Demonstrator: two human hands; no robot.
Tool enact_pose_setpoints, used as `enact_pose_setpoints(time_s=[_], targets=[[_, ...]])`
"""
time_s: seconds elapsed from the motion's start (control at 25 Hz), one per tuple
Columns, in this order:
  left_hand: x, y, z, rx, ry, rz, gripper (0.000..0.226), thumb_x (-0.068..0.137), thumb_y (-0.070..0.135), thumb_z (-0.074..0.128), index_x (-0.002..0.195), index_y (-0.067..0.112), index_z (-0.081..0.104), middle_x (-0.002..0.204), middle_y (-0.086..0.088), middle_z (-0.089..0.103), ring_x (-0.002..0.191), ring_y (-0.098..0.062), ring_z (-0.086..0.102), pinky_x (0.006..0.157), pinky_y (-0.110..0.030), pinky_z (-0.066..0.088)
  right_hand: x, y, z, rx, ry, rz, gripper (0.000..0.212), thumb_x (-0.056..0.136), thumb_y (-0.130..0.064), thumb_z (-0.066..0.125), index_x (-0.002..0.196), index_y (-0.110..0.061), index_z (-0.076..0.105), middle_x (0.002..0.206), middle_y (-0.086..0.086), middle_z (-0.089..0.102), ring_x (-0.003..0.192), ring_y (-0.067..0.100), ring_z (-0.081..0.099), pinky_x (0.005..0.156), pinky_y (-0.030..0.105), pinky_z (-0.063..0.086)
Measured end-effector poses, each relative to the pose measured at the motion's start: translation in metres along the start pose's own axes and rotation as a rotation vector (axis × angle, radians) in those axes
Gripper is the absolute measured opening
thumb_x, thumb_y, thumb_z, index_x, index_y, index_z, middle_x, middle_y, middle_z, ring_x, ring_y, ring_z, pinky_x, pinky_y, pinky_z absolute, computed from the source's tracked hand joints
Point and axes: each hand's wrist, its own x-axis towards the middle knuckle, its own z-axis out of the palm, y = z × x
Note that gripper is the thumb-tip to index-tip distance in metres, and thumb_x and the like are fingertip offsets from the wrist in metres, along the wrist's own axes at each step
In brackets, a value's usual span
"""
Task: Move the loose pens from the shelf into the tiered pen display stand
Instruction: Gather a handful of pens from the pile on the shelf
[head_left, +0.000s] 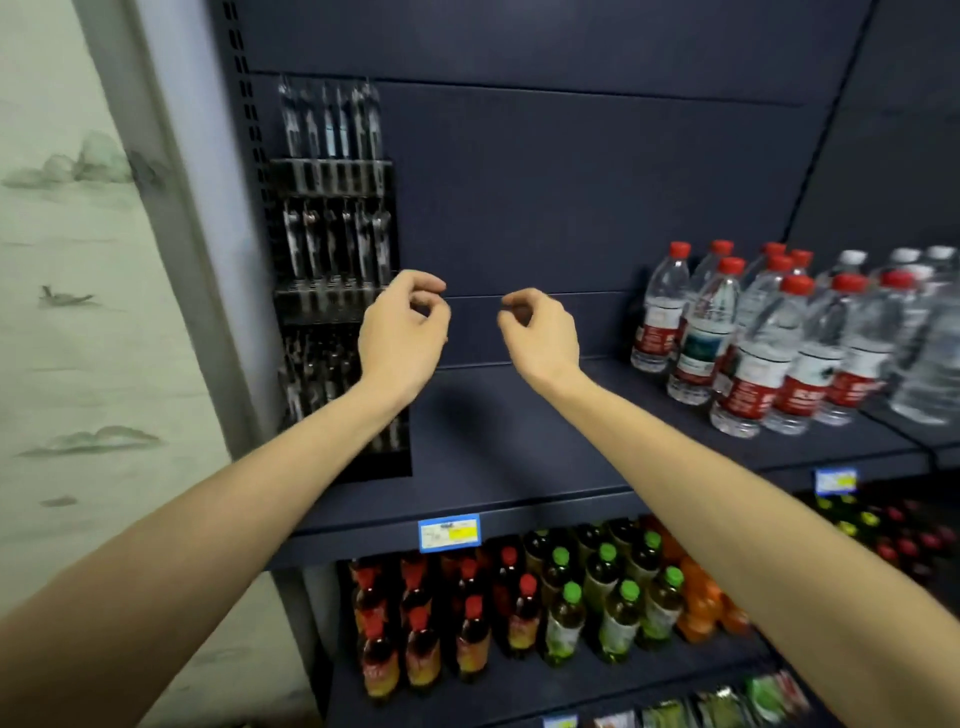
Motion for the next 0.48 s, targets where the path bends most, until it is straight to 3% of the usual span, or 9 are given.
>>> enact_pose_setpoints(time_s=[0.12, 0.32, 0.48], targets=[[-0.015, 0.029, 0.033, 0.092, -0.013, 0.068, 0.015, 0.093, 0.023, 0.058, 0.1, 0.036, 0.062, 0.077, 0.014, 0.068, 0.073, -0.001, 0.063, 0.071, -0.03, 0.048, -0.016, 0.025, -0.043, -0.021, 0.063, 0.039, 0.032, 0.097, -0.023, 0.057, 0.129, -0.02, 0.062, 0.109, -0.012, 0.067, 0.101, 0.011, 0.065, 0.091, 0.034, 0.054], [-0.028, 0.075, 0.099, -0.114, -0.17, 0.005, 0.016, 0.097, 0.021, 0.055, 0.107, 0.03, 0.062, 0.083, 0.015, 0.072, 0.072, -0.006, 0.072, 0.077, -0.044, 0.06, -0.024, 0.067, -0.123, 0.054, 0.214, 0.049, 0.031, 0.098, -0.02, 0.055, 0.129, -0.019, 0.061, 0.108, -0.011, 0.067, 0.102, 0.011, 0.064, 0.094, 0.039, 0.054], [-0.052, 0.13, 0.187, -0.222, -0.211, 0.089, 0.023, 0.095, 0.015, 0.055, 0.107, 0.031, 0.065, 0.094, 0.015, 0.071, 0.074, -0.008, 0.072, 0.075, -0.045, 0.061, -0.035, 0.12, -0.224, 0.019, 0.4, -0.076, 0.026, 0.1, -0.018, 0.054, 0.124, -0.022, 0.062, 0.108, -0.015, 0.068, 0.095, 0.003, 0.064, 0.083, 0.029, 0.054]])
